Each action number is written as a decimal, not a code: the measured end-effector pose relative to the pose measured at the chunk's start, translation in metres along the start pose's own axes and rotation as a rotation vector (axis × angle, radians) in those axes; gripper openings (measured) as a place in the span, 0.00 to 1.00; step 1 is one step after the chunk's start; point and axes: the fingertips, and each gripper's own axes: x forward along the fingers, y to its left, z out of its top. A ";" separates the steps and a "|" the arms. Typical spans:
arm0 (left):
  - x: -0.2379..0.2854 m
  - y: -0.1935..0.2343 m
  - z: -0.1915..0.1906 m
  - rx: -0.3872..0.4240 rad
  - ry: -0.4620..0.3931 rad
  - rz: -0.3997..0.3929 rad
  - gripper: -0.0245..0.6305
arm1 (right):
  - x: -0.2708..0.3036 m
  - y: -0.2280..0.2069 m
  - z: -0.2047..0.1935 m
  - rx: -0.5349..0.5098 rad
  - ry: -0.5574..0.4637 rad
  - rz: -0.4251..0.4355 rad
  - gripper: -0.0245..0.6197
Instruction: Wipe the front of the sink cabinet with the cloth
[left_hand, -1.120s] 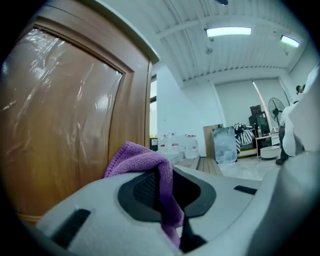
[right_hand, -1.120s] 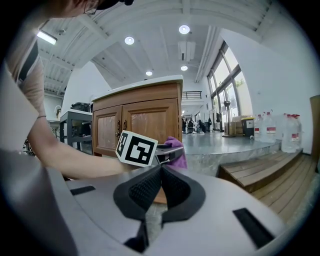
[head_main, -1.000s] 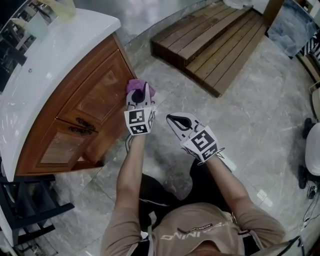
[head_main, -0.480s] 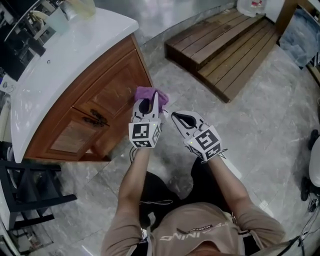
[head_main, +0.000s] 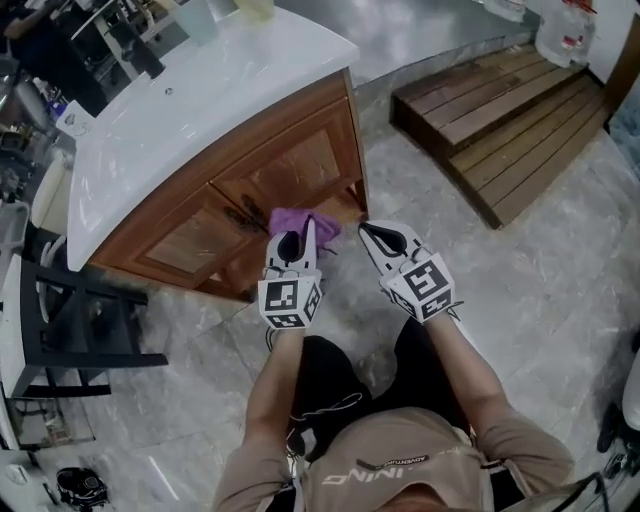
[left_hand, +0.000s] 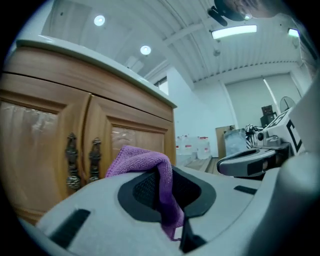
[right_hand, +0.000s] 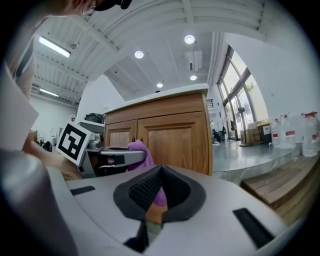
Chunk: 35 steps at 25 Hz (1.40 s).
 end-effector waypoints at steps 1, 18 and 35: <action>-0.010 0.012 0.001 -0.014 0.000 0.035 0.09 | 0.007 0.005 0.002 0.001 0.000 0.019 0.05; -0.130 0.126 0.053 -0.024 0.094 0.322 0.09 | 0.089 0.103 0.076 0.036 0.049 0.223 0.05; -0.197 0.104 0.274 -0.063 0.212 0.316 0.09 | 0.028 0.137 0.281 0.103 0.224 0.240 0.05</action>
